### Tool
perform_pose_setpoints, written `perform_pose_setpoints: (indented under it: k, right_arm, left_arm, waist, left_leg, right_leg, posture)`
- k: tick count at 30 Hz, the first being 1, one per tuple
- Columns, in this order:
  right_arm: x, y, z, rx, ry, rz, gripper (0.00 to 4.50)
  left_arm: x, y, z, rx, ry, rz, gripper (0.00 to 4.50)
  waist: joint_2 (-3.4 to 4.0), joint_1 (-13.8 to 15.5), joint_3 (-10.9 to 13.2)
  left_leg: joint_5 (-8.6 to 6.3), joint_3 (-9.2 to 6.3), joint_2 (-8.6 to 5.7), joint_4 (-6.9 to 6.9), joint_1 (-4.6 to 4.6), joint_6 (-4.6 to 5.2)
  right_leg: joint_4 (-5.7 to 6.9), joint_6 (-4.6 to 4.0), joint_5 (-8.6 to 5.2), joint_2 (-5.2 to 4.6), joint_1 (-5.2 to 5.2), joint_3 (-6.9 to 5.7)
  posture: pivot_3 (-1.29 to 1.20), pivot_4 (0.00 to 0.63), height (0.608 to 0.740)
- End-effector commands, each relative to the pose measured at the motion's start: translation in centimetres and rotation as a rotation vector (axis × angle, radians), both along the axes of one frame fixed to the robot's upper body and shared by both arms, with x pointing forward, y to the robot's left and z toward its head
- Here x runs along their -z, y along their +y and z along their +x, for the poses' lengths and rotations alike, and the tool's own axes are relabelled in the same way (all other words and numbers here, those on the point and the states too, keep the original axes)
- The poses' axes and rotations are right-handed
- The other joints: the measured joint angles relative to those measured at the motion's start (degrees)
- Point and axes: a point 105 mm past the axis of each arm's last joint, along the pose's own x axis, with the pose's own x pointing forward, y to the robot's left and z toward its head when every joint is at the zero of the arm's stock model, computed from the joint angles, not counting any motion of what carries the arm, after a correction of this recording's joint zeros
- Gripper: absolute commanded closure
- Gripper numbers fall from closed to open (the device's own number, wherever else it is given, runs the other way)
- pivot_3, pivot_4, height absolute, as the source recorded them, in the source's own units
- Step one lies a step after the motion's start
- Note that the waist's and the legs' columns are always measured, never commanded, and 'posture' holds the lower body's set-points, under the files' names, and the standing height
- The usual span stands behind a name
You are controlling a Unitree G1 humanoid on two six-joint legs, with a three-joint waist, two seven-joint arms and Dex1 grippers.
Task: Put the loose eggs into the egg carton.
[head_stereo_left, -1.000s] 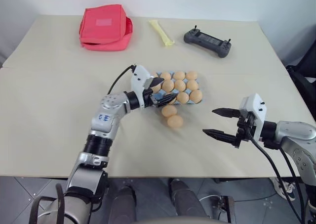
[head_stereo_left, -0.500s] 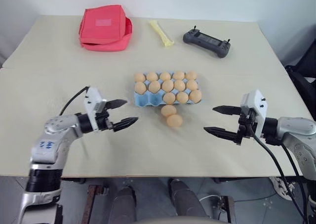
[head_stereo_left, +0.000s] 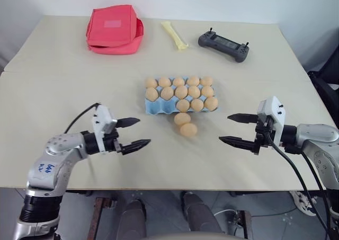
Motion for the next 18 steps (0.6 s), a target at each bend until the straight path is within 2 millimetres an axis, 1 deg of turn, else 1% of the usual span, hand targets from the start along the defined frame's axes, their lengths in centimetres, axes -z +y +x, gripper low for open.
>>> perform_pose_setpoints:
  k: [1, 4, 12, 15, 18]
  right_arm:
    - [-1.1, -0.3, -0.1, -0.007, -0.052, -0.011, 0.00]
    - [-1.1, -0.4, -0.2, -0.002, -0.054, -0.014, 0.00]
    - [-0.9, -0.6, -0.4, 0.006, -0.052, -0.015, 0.00]
    - [-0.9, -0.6, -0.4, 0.009, -0.053, -0.016, 0.00]
    - [-0.9, -0.8, -0.5, 0.015, -0.054, -0.016, 0.00]
  left_arm:
    - [-1.5, -1.9, -0.6, 0.064, -0.090, 0.004, 0.01]
    - [-1.2, -3.0, -0.8, 0.102, -0.120, 0.032, 0.01]
    - [-0.2, -8.2, 0.4, 0.117, -0.132, 0.072, 0.01]
    - [0.2, -9.6, 0.8, 0.110, -0.131, 0.084, 0.01]
    - [0.5, -10.5, 1.2, 0.093, -0.135, 0.094, 0.01]
  waist:
    - [0.00, -0.1, 0.0]
    - [0.01, -0.2, 0.0]
    - [0.01, 0.2, 0.0]
    - [0.01, 0.0, 0.0]
    - [0.01, -0.1, 0.0]
  left_leg:
    - [0.00, -0.01, 0.00, 0.00, 0.00, 0.00]
    - [0.00, 0.01, 0.00, 0.00, 0.01, 0.00]
    - [0.00, 0.00, -0.02, 0.14, 0.00, 0.00]
    - [0.00, -0.01, -0.02, 0.11, 0.01, 0.01]
    - [0.01, -0.02, -0.02, 0.12, 0.02, 0.01]
  right_leg:
    - [0.00, 0.01, 0.00, 0.01, 0.00, 0.00]
    - [0.00, 0.01, 0.01, 0.01, 0.00, 0.02]
    - [-0.03, 0.10, 0.05, 0.01, 0.09, 0.02]
    - [-0.03, 0.10, 0.05, 0.02, 0.09, 0.02]
    - [-0.01, 0.12, 0.07, 0.03, 0.09, 0.02]
  posture:
    - [0.00, 0.150, 0.740]
    - [0.00, 0.150, 0.740]
    - [0.00, 0.150, 0.740]
    - [0.00, 0.150, 0.740]
    - [0.00, 0.150, 0.740]
